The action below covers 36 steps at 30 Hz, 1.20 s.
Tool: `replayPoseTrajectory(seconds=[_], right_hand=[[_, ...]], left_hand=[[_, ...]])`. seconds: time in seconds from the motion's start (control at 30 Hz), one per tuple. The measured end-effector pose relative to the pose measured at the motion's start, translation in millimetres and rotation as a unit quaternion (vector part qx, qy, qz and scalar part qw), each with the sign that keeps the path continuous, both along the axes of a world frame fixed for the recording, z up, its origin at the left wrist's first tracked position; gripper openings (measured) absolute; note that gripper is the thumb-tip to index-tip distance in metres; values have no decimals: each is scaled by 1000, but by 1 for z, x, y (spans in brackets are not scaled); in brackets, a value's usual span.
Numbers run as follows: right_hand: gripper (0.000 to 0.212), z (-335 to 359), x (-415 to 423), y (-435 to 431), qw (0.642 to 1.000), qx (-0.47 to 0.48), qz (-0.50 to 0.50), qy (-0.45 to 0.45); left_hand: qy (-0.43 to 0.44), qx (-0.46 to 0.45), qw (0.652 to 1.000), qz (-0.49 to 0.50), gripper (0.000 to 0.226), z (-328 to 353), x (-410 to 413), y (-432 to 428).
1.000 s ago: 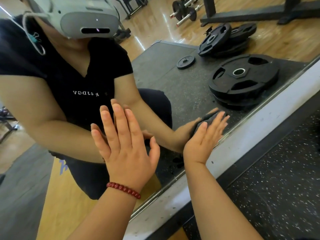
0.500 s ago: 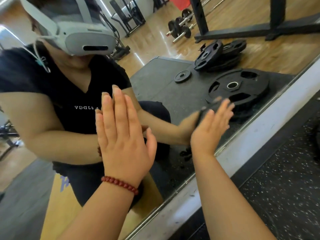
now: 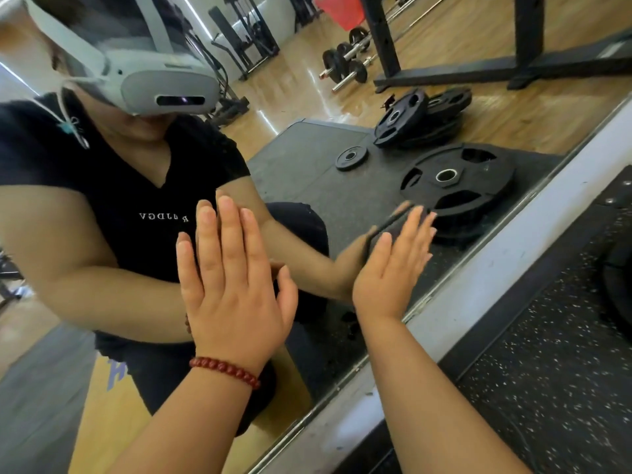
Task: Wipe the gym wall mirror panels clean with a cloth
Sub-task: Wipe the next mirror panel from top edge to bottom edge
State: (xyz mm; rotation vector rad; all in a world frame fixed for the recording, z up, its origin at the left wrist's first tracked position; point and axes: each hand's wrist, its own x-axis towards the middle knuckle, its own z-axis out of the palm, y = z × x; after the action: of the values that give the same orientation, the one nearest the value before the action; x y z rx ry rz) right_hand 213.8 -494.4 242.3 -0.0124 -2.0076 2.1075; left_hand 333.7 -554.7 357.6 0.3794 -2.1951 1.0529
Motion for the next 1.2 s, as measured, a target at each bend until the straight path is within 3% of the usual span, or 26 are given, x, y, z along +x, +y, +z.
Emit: replayPoseTrajectory(seconds=[0.07, 0.1, 0.17, 0.27, 0.4, 0.47, 0.57, 0.63, 0.73, 0.83, 0.9, 0.97, 1.1, 1.2], right_hand=[[58, -17, -11, 7, 984, -61, -4, -166], [58, -16, -9, 7, 978, -67, -6, -197], [61, 8, 5, 0, 988, -52, -15, -146], [61, 60, 36, -16, 999, 11, 2, 37], [58, 77, 36, -18, 967, 108, 23, 229], [59, 61, 23, -13, 972, 96, 8, 214], [63, 46, 5, -6, 1000, -8, -7, 17], [63, 54, 6, -7, 999, -23, -14, -42], [61, 85, 30, -15, 997, 41, -6, 71], [58, 100, 53, -23, 964, 116, 30, 236], [56, 96, 48, -18, 950, 124, 50, 281], [57, 86, 34, -10, 961, 116, 40, 248], [63, 75, 10, 3, 996, 39, 22, 72], [60, 90, 35, -8, 982, 82, 29, 165]], left_hand=[[-3, 16, 1000, -5, 77, 3, 2, 5], [-6, 25, 1000, -12, 77, 5, 5, 7], [-11, 27, 999, -26, 75, 12, 11, 8], [-7, 12, 1000, -24, 76, 31, 19, 4], [-2, 0, 1000, -9, 78, 44, 21, -1], [-6, -14, 1000, -8, 78, 43, 21, -3], [-5, -17, 1000, -2, 78, 41, 19, -2], [-4, -13, 1000, 3, 79, 41, 18, 0], [2, -1, 1000, -4, 79, 42, 18, 6], [18, 21, 999, -42, 71, 49, 22, 9], [27, 15, 998, -52, 69, 61, 27, 6], [30, -2, 999, -45, 70, 78, 32, -2], [-9, -36, 998, -43, 70, 95, 41, -14], [-7, -62, 998, -30, 69, 90, 40, -16]])
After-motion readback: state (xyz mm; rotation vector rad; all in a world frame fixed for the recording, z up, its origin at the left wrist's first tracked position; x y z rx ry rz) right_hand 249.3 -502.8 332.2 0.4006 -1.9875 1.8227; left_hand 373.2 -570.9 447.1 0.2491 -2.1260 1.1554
